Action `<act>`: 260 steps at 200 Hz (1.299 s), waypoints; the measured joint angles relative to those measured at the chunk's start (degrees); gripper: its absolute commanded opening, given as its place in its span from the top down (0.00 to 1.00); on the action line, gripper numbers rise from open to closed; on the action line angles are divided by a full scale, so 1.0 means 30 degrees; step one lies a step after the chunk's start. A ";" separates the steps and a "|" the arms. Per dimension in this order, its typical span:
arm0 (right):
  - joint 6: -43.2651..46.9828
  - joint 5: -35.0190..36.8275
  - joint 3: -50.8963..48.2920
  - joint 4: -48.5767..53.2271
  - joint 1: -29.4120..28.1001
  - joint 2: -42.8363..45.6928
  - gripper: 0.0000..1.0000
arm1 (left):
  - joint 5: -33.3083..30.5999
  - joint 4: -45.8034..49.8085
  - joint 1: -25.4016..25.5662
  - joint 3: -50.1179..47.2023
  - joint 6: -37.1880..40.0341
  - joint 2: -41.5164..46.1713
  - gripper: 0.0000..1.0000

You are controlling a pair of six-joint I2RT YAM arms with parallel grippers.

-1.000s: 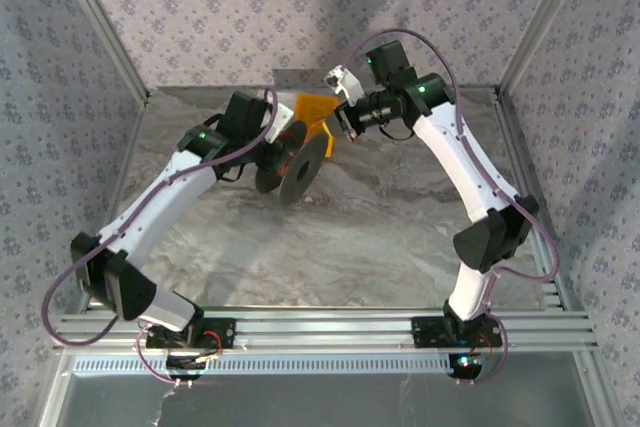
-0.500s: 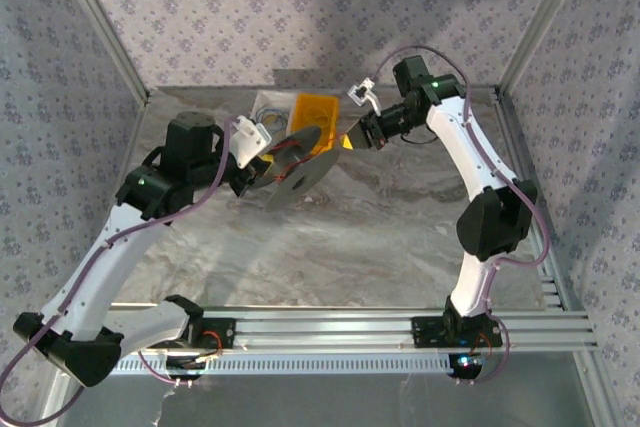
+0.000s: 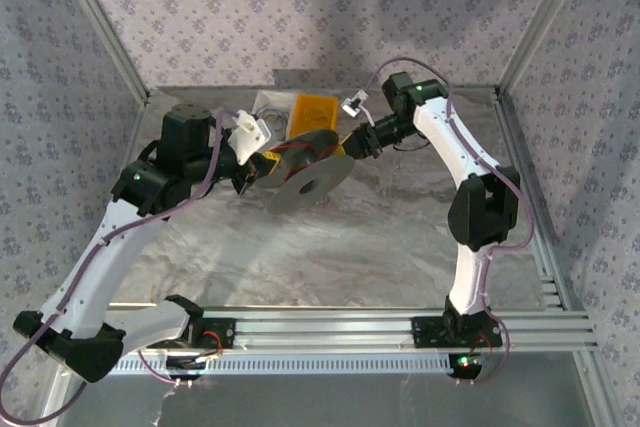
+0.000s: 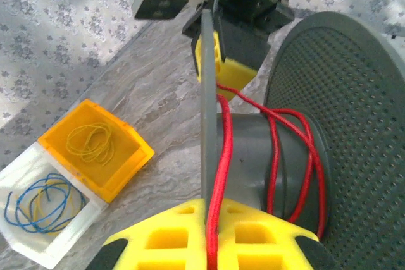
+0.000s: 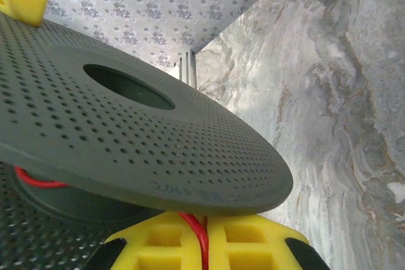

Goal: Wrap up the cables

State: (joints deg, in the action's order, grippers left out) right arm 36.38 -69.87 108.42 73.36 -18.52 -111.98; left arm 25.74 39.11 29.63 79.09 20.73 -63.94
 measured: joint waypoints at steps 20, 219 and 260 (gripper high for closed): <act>0.0211 -0.0022 0.0007 0.0219 -0.0299 -0.0408 1.00 | 0.0219 -0.0583 -0.0007 0.0000 -0.0452 -0.0131 1.00; -0.1180 0.0000 -0.0736 0.0313 0.0372 -0.0022 0.15 | 0.0466 -0.3381 0.0925 0.0539 -0.0648 -0.1741 1.00; -0.3978 0.2718 -0.0860 -0.3381 0.0699 0.1326 0.00 | 0.0452 -0.3694 0.0933 0.0437 -0.1443 -0.1749 1.00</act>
State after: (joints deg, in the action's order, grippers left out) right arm 24.45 -61.71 105.84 63.22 -16.43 -108.01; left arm 27.09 28.03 32.42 80.40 16.40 -69.19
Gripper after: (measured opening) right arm 0.995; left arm 0.082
